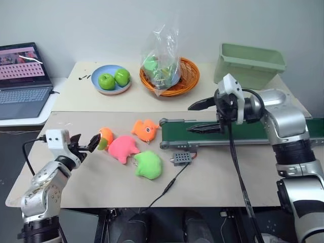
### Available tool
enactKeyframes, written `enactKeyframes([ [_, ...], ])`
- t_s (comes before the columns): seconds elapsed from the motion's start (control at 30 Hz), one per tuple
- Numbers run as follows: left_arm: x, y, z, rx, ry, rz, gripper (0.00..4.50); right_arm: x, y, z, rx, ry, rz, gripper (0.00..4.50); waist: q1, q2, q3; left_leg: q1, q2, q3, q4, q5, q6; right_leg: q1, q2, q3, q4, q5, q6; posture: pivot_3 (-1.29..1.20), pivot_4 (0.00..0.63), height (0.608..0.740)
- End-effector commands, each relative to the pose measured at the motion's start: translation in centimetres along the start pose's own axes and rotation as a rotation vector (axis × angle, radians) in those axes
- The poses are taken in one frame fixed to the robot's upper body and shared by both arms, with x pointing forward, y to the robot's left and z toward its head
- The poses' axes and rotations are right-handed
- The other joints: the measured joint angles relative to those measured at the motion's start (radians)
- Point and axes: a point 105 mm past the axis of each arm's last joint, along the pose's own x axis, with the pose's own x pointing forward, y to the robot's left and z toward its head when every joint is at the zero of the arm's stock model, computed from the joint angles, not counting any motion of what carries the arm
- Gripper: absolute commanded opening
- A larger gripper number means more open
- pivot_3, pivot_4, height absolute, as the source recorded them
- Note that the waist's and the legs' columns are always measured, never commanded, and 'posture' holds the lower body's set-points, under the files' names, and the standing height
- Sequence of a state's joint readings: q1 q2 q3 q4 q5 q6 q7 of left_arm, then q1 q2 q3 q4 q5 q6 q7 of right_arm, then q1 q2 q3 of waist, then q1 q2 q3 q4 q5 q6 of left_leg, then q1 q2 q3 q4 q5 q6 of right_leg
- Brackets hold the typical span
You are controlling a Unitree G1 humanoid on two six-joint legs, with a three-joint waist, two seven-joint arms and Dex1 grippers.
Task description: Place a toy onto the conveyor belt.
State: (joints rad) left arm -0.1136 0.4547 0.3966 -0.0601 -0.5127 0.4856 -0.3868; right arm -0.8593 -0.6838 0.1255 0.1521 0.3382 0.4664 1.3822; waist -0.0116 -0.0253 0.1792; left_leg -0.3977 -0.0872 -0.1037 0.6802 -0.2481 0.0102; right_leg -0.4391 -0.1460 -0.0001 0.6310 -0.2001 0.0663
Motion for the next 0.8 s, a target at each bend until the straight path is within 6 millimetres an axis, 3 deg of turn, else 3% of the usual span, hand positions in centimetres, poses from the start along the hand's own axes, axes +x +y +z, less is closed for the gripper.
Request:
enactKeyframes([
  [0.03,1.2,-0.5,1.3,0.041,-0.056,-0.038,4.46,-1.1,-0.2,2.2,-0.072,-0.023,-0.031,4.5,0.0,0.0,0.0,0.0,0.0,0.0,0.0,0.0,0.0,0.0,0.0,0.0,0.0,0.0,0.0,0.0,0.15,0.74],
  [0.2,2.8,-0.7,0.5,0.08,-0.014,-0.059,4.46,-1.5,-0.1,2.2,-0.077,-0.013,-0.058,4.5,-0.001,0.0,0.0,0.0,0.0,0.0,0.0,0.0,0.0,0.0,0.0,0.0,0.0,0.0,0.0,0.0,0.15,0.74],
  [0.5,3.5,1.9,-2.1,0.051,0.083,-0.015,4.46,-1.8,0.0,1.9,-0.078,0.005,-0.086,4.5,-0.004,-0.001,0.0,0.0,0.0,0.0,0.0,0.0,0.0,0.0,0.0,0.0,0.0,0.0,0.0,0.0,0.15,0.74],
  [0.6,3.7,1.9,-2.3,0.05,0.083,-0.039,3.72,-1.9,0.0,1.9,-0.081,0.006,-0.094,4.5,-0.005,-0.001,0.0,0.0,0.0,0.0,0.0,0.0,0.0,0.0,0.0,0.0,0.0,0.0,0.0,0.0,0.15,0.74],
  [0.8,3.8,1.9,-1.7,0.081,0.062,-0.051,1.55,-2.0,0.0,1.9,-0.083,0.01,-0.1,4.5,-0.004,-0.001,0.0,0.0,0.0,0.0,0.0,0.0,0.0,0.0,0.0,0.0,0.0,0.0,0.001,0.0,0.15,0.74],
])
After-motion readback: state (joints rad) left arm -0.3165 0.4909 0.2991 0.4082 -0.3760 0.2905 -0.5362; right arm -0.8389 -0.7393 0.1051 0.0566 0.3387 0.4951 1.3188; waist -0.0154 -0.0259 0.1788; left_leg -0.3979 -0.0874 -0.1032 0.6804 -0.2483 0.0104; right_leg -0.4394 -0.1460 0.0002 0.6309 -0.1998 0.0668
